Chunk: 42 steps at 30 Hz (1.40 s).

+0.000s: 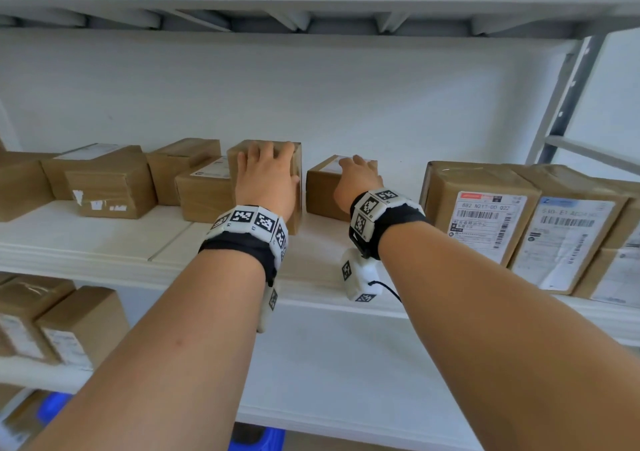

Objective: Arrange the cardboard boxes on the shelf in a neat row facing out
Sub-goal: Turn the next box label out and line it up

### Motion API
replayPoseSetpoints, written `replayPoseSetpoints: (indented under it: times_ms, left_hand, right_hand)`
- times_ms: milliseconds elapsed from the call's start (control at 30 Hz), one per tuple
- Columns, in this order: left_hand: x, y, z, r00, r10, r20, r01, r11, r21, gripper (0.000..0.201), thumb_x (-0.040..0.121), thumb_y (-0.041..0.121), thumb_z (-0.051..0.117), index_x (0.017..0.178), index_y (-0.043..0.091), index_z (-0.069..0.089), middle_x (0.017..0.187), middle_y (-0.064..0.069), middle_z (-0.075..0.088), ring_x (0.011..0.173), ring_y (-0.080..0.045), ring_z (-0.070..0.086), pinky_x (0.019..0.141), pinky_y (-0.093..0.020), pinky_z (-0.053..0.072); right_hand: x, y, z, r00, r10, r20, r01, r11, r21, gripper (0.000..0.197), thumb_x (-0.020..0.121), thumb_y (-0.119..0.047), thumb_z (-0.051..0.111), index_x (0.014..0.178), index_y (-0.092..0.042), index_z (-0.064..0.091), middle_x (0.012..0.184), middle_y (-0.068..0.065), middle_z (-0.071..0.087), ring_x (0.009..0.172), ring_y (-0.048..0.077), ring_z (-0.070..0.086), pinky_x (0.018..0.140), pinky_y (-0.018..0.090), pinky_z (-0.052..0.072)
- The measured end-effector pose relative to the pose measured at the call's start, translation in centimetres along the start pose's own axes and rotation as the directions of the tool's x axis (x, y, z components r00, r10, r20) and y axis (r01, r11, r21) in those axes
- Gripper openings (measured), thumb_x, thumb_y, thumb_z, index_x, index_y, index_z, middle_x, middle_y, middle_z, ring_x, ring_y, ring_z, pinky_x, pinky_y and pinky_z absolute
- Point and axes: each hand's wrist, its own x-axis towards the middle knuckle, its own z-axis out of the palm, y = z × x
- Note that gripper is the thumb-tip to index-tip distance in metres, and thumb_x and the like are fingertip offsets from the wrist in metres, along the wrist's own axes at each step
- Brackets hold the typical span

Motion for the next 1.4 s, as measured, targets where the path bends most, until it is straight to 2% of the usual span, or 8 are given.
replayPoseSetpoints:
  times_ms: [167, 333, 467, 700, 800, 933, 1233, 1400]
  left_hand:
    - [0.6, -0.3, 0.5, 1.000, -0.010, 0.009, 0.010, 1.000, 0.011, 0.048, 0.095, 0.029, 0.055, 0.140, 0.020, 0.040, 0.139, -0.012, 0.046, 0.134, -0.034, 0.036, 0.116, -0.048, 0.022]
    - [0.7, -0.1, 0.6, 0.999, -0.014, 0.033, 0.013, 1.000, 0.009, 0.049, 0.095, 0.029, 0.053, 0.141, 0.021, 0.038, 0.141, -0.012, 0.044, 0.137, -0.035, 0.033, 0.118, -0.050, 0.019]
    - [0.7, -0.1, 0.1, 0.997, -0.009, 0.071, 0.010, 1.000, -0.005, 0.050, 0.096, 0.028, 0.052, 0.143, 0.021, 0.037, 0.145, -0.012, 0.041, 0.141, -0.036, 0.028, 0.119, -0.050, 0.018]
    - [0.0, -0.1, -2.1, 0.960, -0.007, 0.279, 0.030, 0.997, -0.076, 0.061, 0.101, 0.015, 0.038, 0.155, 0.022, 0.011, 0.164, -0.006, 0.000, 0.151, -0.026, -0.004, 0.122, -0.045, 0.002]
    - [-1.4, 0.6, -3.7, 0.984, 0.014, 0.180, 0.022, 0.981, -0.195, 0.055, 0.102, 0.008, 0.033, 0.154, 0.017, 0.019, 0.162, -0.005, 0.017, 0.149, -0.024, 0.014, 0.121, -0.038, 0.015]
    - [-3.2, 1.5, -5.5, 0.986, -0.038, 0.164, 0.085, 0.954, -0.287, 0.042, 0.102, 0.009, 0.033, 0.143, 0.010, 0.042, 0.138, -0.012, 0.051, 0.126, -0.027, 0.049, 0.101, -0.037, 0.040]
    - [-5.8, 4.0, -6.2, 0.876, -0.169, 0.452, 0.339, 0.883, -0.326, 0.039, 0.104, 0.017, 0.030, 0.134, 0.002, 0.052, 0.134, -0.017, 0.056, 0.122, -0.032, 0.054, 0.097, -0.037, 0.042]
    - [-6.9, 5.2, -6.4, 0.790, -0.246, 0.562, 0.475, 0.825, -0.307, 0.049, 0.104, 0.027, 0.029, 0.125, -0.008, 0.056, 0.123, -0.027, 0.061, 0.110, -0.039, 0.061, 0.090, -0.041, 0.045]
  right_hand:
    - [3.1, -0.6, 0.5, 0.987, 0.056, 0.153, -0.041, 0.994, -0.101, 0.070, 0.086, -0.001, 0.043, 0.150, -0.022, 0.023, 0.159, 0.003, 0.015, 0.148, 0.032, 0.004, 0.115, 0.057, 0.019]
    - [5.0, -1.0, 1.4, 0.970, 0.093, 0.226, -0.033, 0.966, -0.257, 0.057, 0.088, -0.009, 0.048, 0.143, -0.017, 0.036, 0.147, 0.011, 0.040, 0.133, 0.034, 0.041, 0.102, 0.051, 0.042]
    - [5.8, -1.1, 1.2, 0.954, 0.073, 0.289, 0.023, 0.950, -0.313, 0.059, 0.088, -0.011, 0.055, 0.144, -0.019, 0.038, 0.146, 0.008, 0.042, 0.130, 0.032, 0.045, 0.100, 0.049, 0.043]
    - [1.0, -1.4, -1.6, 0.942, 0.028, 0.333, 0.102, 0.925, -0.367, 0.050, 0.095, -0.009, 0.049, 0.144, -0.011, 0.038, 0.147, 0.009, 0.040, 0.134, 0.029, 0.042, 0.109, 0.042, 0.038]
    - [-1.1, -1.1, -2.1, 0.951, -0.012, 0.307, 0.120, 0.935, -0.334, 0.046, 0.094, -0.008, 0.047, 0.140, -0.011, 0.042, 0.144, 0.008, 0.044, 0.130, 0.030, 0.046, 0.105, 0.042, 0.042]
    - [-4.2, -0.9, -3.2, 0.954, -0.051, 0.296, 0.143, 0.943, -0.300, 0.042, 0.096, -0.005, 0.040, 0.138, -0.006, 0.044, 0.143, 0.012, 0.045, 0.130, 0.029, 0.046, 0.107, 0.039, 0.040]
    - [-11.1, -0.1, -5.1, 0.977, -0.180, 0.113, 0.196, 0.968, -0.154, 0.039, 0.096, -0.005, 0.035, 0.128, -0.010, 0.057, 0.136, 0.010, 0.054, 0.123, 0.029, 0.051, 0.107, 0.038, 0.038]
    - [-12.9, 1.3, -4.8, 1.000, -0.009, 0.011, 0.007, 0.989, 0.146, 0.038, 0.092, -0.010, 0.043, 0.130, -0.006, 0.050, 0.131, 0.017, 0.047, 0.119, 0.035, 0.049, 0.100, 0.042, 0.045]
